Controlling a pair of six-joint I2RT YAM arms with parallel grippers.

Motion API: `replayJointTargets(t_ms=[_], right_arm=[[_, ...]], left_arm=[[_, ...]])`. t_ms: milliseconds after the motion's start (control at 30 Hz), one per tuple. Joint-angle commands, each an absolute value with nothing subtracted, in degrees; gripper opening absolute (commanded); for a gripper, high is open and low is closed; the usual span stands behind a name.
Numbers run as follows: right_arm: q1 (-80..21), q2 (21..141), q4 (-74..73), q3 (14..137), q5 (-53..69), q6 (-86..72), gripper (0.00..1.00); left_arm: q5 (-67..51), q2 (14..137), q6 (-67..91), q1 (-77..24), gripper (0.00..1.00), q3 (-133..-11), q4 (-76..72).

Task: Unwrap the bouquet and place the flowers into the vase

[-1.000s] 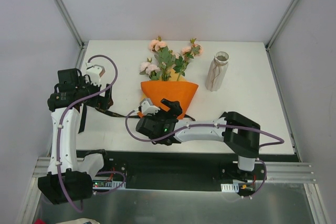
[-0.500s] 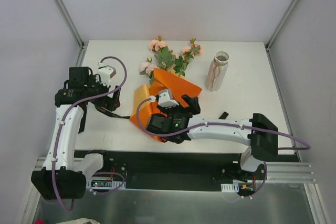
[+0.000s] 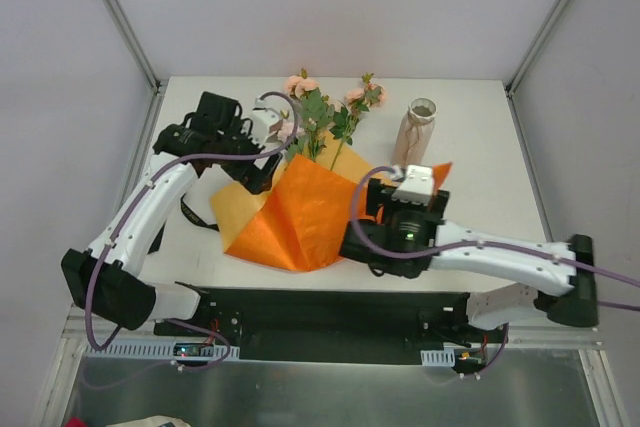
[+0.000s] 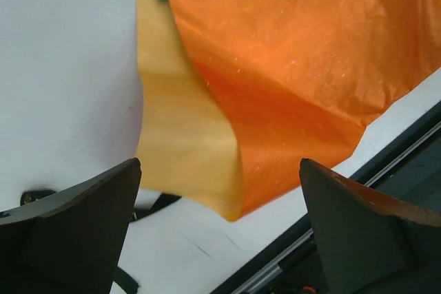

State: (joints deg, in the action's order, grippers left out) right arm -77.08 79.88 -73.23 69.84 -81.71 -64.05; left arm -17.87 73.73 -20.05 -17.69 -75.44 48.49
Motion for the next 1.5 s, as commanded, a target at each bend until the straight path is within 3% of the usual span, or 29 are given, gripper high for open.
replayJointTargets(t_ms=[0,200,400,800,867,933,1000,1167,1467], right_arm=[[-76.6,65.5,-94.9,75.0,-86.3,-68.6,0.96],[-76.6,61.3,-94.9,83.0,-90.5,-64.1,0.96],[-77.1,59.1,-94.9,82.4,-91.5,-64.7,0.99],[-78.0,56.8,-94.9,81.2,-91.5,-65.8,0.87],[-78.4,56.3,-94.9,81.4,-91.7,-65.9,0.86],[-78.5,56.1,-94.9,81.5,-91.6,-66.0,0.84],[-78.5,56.0,-94.9,81.6,-91.7,-66.0,0.84],[-78.6,56.9,-94.8,81.6,-91.8,-66.9,0.82],[-77.1,64.1,-92.9,88.2,-88.0,-60.0,0.75]], left_arm=[[-16.3,80.4,-17.7,-23.5,0.99,-84.0,48.1],[-19.6,93.9,-16.7,-24.3,0.99,-86.2,46.8],[-22.6,102.3,-18.5,-24.2,0.99,-86.0,44.4],[-25.1,112.1,-20.2,-24.0,0.79,-90.2,43.9],[-25.5,112.7,-20.2,-24.1,0.7,-90.5,44.0],[-25.8,112.8,-20.1,-24.1,0.42,-90.9,43.9],[-25.5,112.2,-19.7,-24.2,0.24,-91.1,43.9],[-25.0,108.3,-19.1,-24.3,0.01,-90.2,43.4],[-28.5,94.2,-19.4,-26.2,0.0,-84.5,43.4]])
